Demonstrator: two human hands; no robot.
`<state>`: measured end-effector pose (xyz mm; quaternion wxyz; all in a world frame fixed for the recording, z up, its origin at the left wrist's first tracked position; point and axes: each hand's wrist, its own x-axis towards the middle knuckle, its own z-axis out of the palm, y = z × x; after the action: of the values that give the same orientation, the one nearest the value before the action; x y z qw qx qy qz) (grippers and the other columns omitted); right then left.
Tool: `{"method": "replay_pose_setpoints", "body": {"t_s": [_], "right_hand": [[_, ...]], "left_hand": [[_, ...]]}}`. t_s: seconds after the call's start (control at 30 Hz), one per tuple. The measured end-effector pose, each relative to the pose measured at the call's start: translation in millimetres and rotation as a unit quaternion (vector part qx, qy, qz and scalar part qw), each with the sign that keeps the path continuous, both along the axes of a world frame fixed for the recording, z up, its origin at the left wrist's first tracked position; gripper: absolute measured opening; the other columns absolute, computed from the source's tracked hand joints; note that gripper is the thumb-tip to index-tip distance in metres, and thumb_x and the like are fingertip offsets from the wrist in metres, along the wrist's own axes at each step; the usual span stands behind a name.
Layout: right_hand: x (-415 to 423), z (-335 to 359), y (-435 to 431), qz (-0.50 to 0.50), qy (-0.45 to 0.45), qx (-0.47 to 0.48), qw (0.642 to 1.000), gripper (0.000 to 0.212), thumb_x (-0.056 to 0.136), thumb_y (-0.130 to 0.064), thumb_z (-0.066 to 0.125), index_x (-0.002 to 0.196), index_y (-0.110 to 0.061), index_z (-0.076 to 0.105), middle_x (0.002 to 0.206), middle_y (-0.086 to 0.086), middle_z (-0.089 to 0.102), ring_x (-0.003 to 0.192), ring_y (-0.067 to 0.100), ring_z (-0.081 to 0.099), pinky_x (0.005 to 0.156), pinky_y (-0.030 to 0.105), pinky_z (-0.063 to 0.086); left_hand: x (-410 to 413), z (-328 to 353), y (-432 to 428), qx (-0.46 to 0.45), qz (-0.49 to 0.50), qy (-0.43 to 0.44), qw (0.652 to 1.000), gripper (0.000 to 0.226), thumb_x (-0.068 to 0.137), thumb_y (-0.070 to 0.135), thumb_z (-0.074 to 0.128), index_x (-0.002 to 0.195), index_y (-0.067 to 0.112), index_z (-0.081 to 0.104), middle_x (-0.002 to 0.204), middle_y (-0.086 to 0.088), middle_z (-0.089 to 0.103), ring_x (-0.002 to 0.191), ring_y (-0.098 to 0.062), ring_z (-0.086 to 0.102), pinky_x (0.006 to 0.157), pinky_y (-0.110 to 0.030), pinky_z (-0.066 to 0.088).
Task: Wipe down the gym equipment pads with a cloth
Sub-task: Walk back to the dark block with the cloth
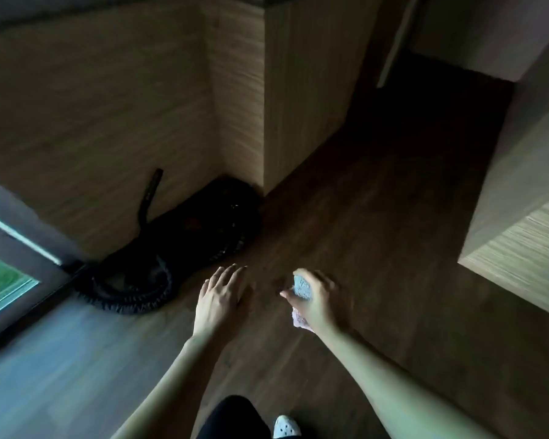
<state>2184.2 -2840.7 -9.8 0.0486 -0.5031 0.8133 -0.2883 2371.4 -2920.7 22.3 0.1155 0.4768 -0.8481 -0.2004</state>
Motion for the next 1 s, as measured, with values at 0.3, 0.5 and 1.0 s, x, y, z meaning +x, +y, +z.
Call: {"method": "replay_pose_setpoints", "body": {"t_s": [0.3,0.5,1.0], "right_hand": [[-106,8,-33,-0.247,0.013,-0.005,0.969,0.045,0.061,-0.065,0.069,0.098,-0.039,0.065,0.091,-0.016,0.069,0.081,0.011,0.066,0.059,0.031,0.053],[-171,15,-35,-0.366,-0.034,-0.004,0.930,0.054,0.065,-0.075,0.050,0.107,-0.040,0.059,0.098,-0.019,0.066,0.091,0.007,0.061,0.068,0.035,0.053],[-399,23,153,-0.575,-0.045,0.022,0.817,0.049,0.081,-0.067,0.053,0.122,-0.039,0.056,0.118,-0.009,0.063,0.100,0.013,0.058,0.072,0.028,0.042]], "left_hand": [[-156,19,-102,-0.018,-0.213,0.004,0.977,0.046,0.089,0.049,0.036,0.114,0.022,0.064,0.115,-0.002,0.068,0.110,-0.029,0.062,0.091,-0.045,0.048],[-275,29,-135,-0.040,-0.336,-0.026,0.941,0.053,0.087,0.050,0.031,0.122,0.024,0.061,0.125,-0.002,0.063,0.116,-0.027,0.057,0.097,-0.043,0.044],[-615,9,37,0.056,-0.594,-0.015,0.803,0.057,0.090,0.052,0.033,0.127,0.015,0.057,0.128,-0.013,0.057,0.120,-0.030,0.052,0.099,-0.047,0.044]]}}
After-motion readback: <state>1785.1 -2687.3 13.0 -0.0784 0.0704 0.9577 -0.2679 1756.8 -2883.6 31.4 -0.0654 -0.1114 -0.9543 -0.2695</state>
